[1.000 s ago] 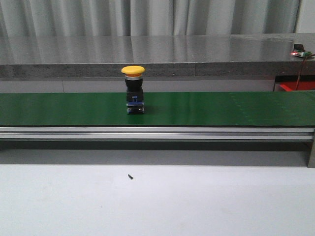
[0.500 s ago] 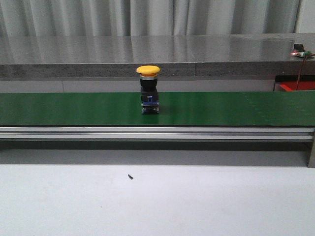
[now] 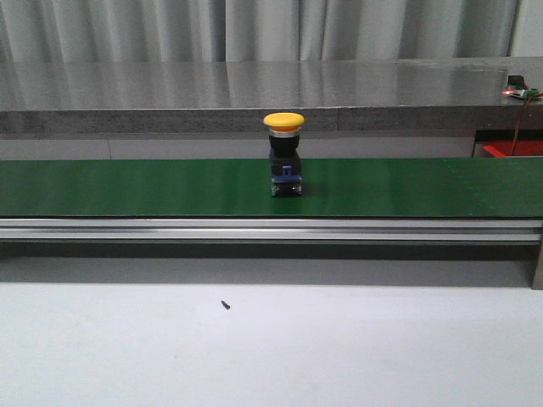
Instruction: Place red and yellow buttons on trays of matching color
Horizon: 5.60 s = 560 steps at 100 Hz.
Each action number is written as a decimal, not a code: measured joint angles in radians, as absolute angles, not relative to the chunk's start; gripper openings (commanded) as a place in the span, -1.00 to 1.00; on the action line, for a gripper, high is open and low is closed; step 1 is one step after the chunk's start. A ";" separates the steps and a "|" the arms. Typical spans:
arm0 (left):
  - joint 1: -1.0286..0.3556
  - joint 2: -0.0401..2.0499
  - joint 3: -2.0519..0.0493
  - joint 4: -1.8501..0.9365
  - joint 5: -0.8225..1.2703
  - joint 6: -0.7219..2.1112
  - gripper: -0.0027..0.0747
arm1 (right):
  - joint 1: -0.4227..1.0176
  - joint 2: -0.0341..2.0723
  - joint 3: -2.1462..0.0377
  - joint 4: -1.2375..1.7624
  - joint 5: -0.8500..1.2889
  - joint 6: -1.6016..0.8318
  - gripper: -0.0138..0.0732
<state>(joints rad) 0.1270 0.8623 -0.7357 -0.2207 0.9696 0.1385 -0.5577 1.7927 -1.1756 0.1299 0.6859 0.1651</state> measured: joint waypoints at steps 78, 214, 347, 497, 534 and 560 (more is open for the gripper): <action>0.127 0.862 -0.734 -0.221 0.970 0.138 -0.98 | -0.550 1.552 -1.176 0.132 0.740 0.113 0.80; 0.127 0.862 -0.734 -0.221 0.970 0.138 -0.98 | 0.222 1.631 -1.522 0.176 1.077 0.056 0.80; 0.114 0.862 -0.734 -0.220 0.970 0.138 -0.98 | 0.254 1.892 -1.572 0.045 1.054 0.123 -0.01; 0.114 0.862 -0.734 -0.220 0.970 0.138 -0.98 | -0.555 1.244 -0.918 -0.056 0.929 0.205 -0.01; 0.114 0.862 -0.734 -0.220 0.970 0.138 -0.98 | -0.578 1.449 -0.916 -0.030 0.802 0.206 -0.01; 0.114 0.862 -0.734 -0.220 0.970 0.138 -0.98 | -0.578 1.604 -0.916 -0.024 0.706 0.208 -0.01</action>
<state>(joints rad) 0.1139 0.8623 -0.7339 -0.2200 0.9696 0.1385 -0.5775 1.6036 -0.9162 -0.0243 0.7056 0.2080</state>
